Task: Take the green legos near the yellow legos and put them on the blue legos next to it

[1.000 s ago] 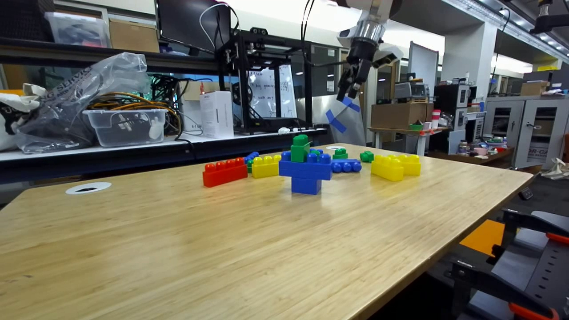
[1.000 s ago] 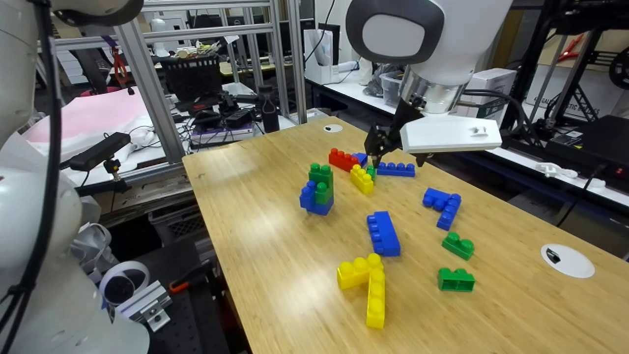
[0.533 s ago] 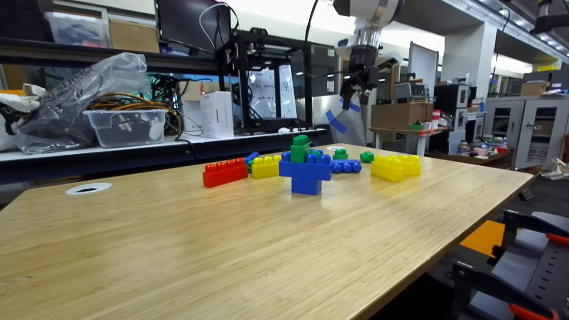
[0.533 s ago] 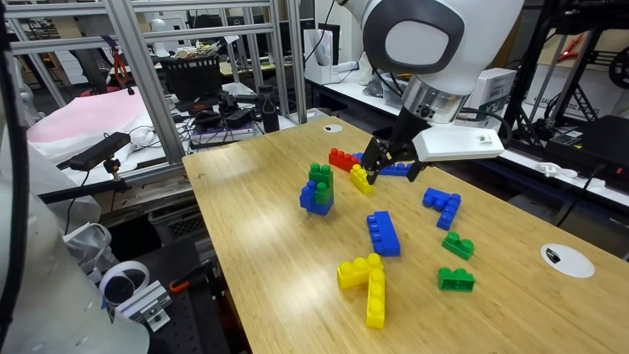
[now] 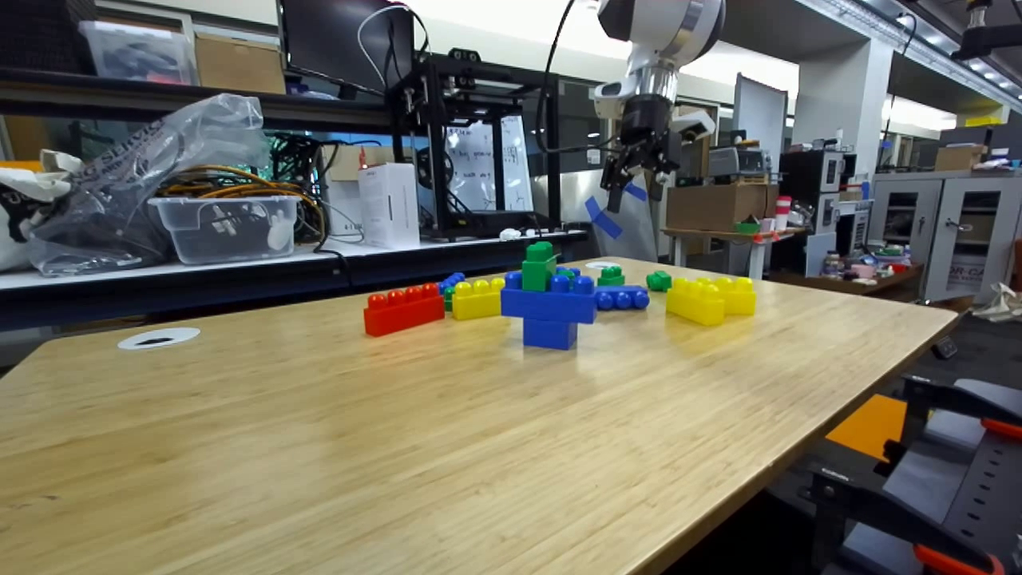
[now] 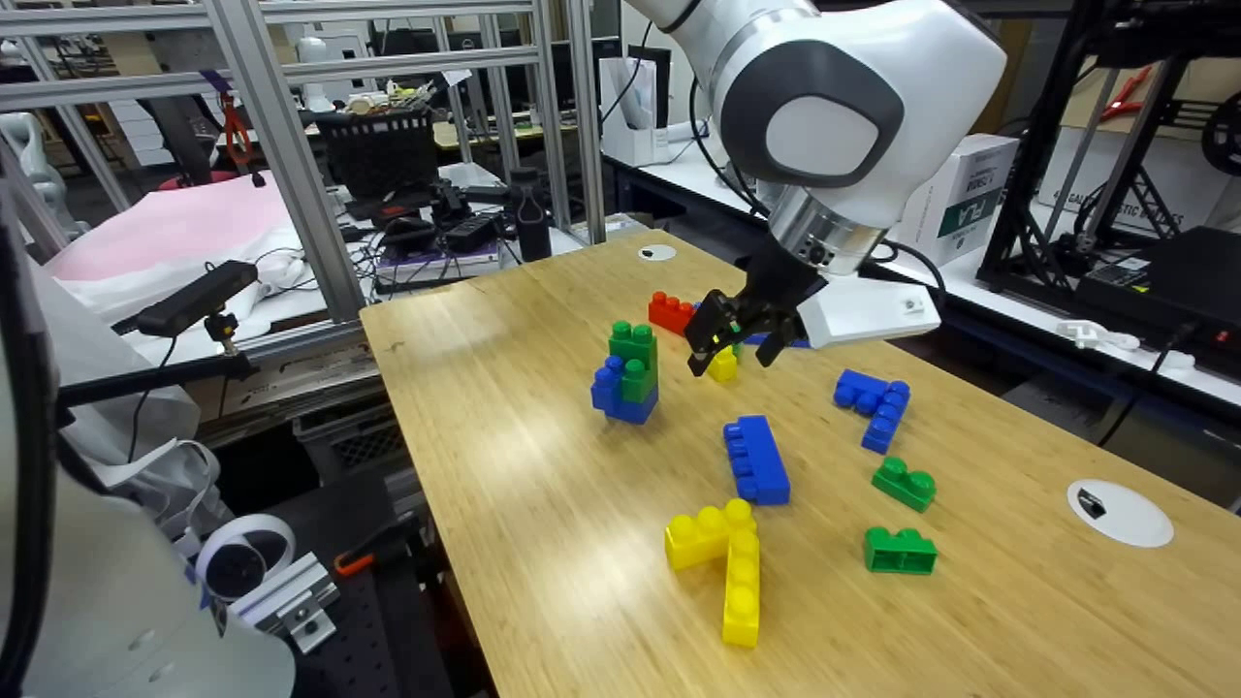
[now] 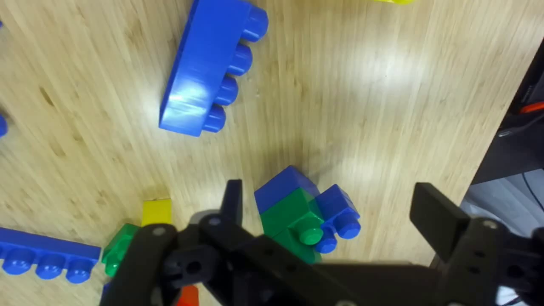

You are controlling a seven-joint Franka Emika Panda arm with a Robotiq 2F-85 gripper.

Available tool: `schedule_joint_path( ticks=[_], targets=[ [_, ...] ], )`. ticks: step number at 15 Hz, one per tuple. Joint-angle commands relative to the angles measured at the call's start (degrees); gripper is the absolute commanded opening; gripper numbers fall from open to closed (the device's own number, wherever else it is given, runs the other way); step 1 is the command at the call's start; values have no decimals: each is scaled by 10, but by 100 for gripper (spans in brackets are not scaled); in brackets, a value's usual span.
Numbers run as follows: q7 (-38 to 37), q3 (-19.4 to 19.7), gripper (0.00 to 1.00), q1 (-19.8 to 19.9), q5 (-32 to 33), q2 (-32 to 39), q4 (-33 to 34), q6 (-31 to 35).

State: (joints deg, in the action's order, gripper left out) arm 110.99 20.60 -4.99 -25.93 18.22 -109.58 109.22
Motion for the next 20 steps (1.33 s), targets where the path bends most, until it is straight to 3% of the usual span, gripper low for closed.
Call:
schedule_joint_path(
  ticks=[1,8,12,20],
  targets=[
    [40,-92,100,75,29,-25,-42,23],
    [111,-161,100,103,15,-76,-159,124],
    [114,-181,100,111,-124,-114,-207,174],
    [76,-172,100,91,-365,-166,-270,258]
  ],
)
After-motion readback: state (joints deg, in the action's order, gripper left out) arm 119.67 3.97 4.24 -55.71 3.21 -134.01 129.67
